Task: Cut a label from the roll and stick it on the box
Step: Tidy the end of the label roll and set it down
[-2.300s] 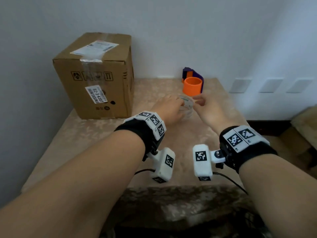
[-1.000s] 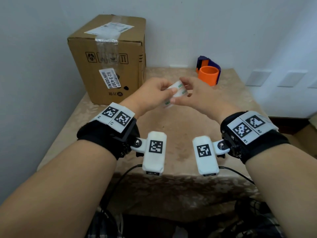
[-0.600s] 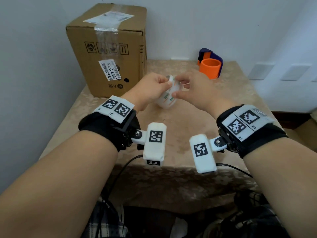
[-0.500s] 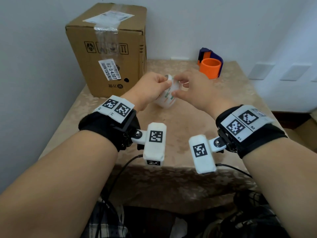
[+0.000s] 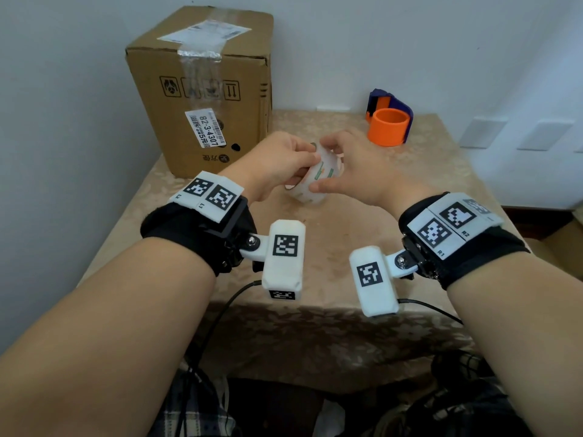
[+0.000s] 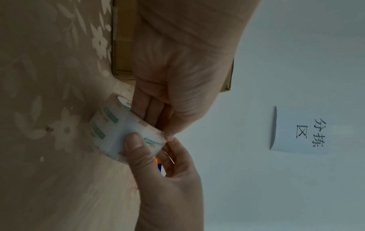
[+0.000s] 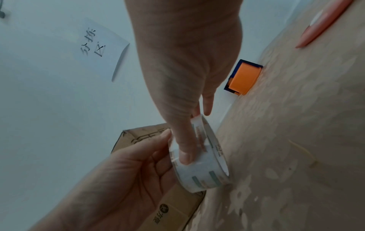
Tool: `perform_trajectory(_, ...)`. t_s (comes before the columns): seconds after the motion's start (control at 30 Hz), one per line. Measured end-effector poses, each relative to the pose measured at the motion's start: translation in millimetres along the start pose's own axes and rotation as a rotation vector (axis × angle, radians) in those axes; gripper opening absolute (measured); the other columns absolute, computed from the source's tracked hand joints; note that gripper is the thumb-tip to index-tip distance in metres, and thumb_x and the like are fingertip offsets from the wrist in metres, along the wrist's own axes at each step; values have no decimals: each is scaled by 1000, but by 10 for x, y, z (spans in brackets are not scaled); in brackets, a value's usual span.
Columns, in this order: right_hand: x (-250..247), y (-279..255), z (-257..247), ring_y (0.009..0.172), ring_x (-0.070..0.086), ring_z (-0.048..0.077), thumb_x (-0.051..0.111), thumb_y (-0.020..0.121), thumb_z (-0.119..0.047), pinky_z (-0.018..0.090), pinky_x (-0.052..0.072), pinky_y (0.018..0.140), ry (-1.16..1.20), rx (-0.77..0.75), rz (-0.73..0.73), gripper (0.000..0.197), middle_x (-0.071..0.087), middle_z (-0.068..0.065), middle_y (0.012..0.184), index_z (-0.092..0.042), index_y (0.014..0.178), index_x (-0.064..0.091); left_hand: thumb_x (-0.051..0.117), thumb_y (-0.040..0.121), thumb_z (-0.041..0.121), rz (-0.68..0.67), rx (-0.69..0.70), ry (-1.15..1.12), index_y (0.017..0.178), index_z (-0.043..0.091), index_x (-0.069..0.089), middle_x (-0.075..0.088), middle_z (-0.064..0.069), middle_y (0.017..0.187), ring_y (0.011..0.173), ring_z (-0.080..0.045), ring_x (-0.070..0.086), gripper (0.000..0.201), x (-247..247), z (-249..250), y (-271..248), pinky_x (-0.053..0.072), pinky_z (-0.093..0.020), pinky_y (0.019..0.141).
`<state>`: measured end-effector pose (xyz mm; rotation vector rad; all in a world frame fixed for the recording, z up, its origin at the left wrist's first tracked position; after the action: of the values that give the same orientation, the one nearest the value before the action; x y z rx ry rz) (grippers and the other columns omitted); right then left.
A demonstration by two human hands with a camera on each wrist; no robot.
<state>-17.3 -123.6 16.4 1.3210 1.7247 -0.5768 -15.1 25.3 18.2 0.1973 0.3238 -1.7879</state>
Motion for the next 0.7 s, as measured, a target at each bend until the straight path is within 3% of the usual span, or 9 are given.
perform_trajectory(0.1,14,1,54,108,47,13,82,69,-27,24,40,89,93,42,44,73,47,1,119,-11,130,44,56,93,17,15,38,102,107,6,69,71,-15,96,78,-18,62,22,16,0,-3,50,-33,76)
perform_trajectory(0.2,25,12,92,101,44,9,83,67,-27,23,40,84,114,48,70,71,44,-4,110,-11,125,46,56,93,18,19,51,131,104,7,71,69,-8,85,70,-13,59,22,14,-2,0,47,-27,69)
perform_trajectory(0.43,73,45,130,94,46,11,85,64,-28,25,42,81,117,47,113,61,44,-4,104,-15,111,50,57,92,17,1,73,120,99,1,71,64,-36,94,78,-27,52,23,-16,-22,-27,42,-39,72)
perform_trajectory(0.53,80,37,131,97,52,17,84,65,-31,30,47,82,104,52,110,49,45,-2,104,-21,98,49,56,92,18,3,79,117,98,2,71,62,-33,91,79,-26,51,23,-20,-18,-35,41,-39,71)
perform_trajectory(0.57,85,31,127,99,52,18,83,66,-31,30,47,84,120,51,115,50,45,-2,105,-21,101,49,56,92,18,4,81,119,97,3,71,63,-35,93,79,-26,52,22,-25,-15,-36,41,-39,71)
perform_trajectory(0.63,80,23,115,103,51,17,83,66,-30,30,46,89,159,43,119,69,46,1,111,-18,123,46,56,92,18,12,83,119,95,7,72,62,-40,102,78,-27,53,20,-32,-10,-33,43,-40,72)
perform_trajectory(0.7,70,33,111,104,49,14,82,67,-32,31,46,94,139,40,100,84,46,4,119,-17,138,39,56,92,19,15,84,130,94,10,73,65,-36,104,79,-27,57,19,-29,-4,-28,47,-41,75)
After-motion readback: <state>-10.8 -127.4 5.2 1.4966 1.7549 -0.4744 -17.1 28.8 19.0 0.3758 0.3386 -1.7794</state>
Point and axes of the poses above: each hand's wrist, its own y-axis towards the middle knuckle, its own x-axis out of the palm, z = x × y, the point moved 1 cm from there along y, towards the middle knuckle
